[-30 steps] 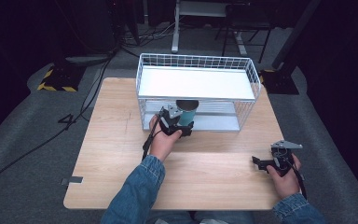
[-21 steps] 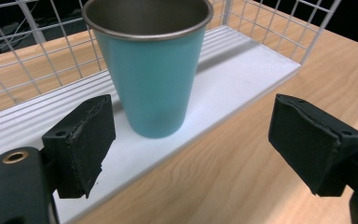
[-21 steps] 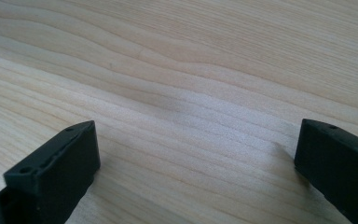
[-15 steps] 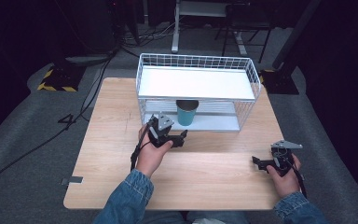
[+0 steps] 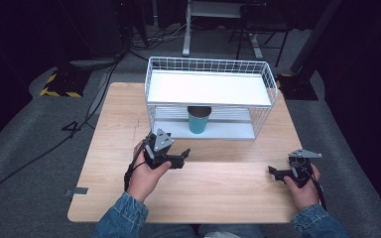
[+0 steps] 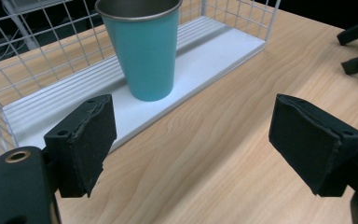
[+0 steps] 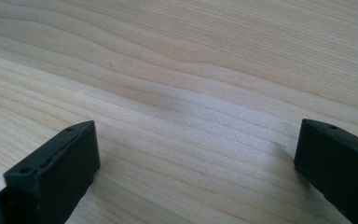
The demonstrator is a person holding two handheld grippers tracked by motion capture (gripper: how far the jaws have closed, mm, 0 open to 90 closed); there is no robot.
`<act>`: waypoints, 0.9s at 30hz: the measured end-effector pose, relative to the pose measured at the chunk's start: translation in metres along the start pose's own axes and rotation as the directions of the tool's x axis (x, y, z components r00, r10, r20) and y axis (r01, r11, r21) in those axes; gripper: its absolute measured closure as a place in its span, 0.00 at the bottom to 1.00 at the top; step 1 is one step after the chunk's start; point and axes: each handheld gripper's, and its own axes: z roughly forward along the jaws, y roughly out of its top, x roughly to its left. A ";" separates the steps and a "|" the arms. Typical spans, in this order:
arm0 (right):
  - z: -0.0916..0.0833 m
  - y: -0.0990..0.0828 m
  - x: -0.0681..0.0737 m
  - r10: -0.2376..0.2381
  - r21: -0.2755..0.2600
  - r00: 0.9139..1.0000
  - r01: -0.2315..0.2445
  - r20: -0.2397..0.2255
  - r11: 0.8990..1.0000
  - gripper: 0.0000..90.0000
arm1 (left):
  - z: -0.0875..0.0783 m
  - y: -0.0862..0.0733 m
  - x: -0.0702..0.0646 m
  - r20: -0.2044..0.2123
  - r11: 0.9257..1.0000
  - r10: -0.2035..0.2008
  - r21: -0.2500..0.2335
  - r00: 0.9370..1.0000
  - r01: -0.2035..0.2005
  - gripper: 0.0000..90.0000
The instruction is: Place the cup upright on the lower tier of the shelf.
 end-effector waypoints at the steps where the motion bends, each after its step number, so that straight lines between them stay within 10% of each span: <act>1: 0.000 0.000 0.000 0.000 0.000 1.000 0.000 0.000 1.000 0.00 | -0.006 -0.003 0.001 0.002 1.000 0.002 0.000 1.000 -0.002 0.17; 27: -0.001 -0.001 0.001 0.006 0.000 1.000 -0.006 0.003 1.000 0.00 | -0.060 -0.084 0.019 -0.040 0.994 -0.004 0.112 0.999 0.009 0.18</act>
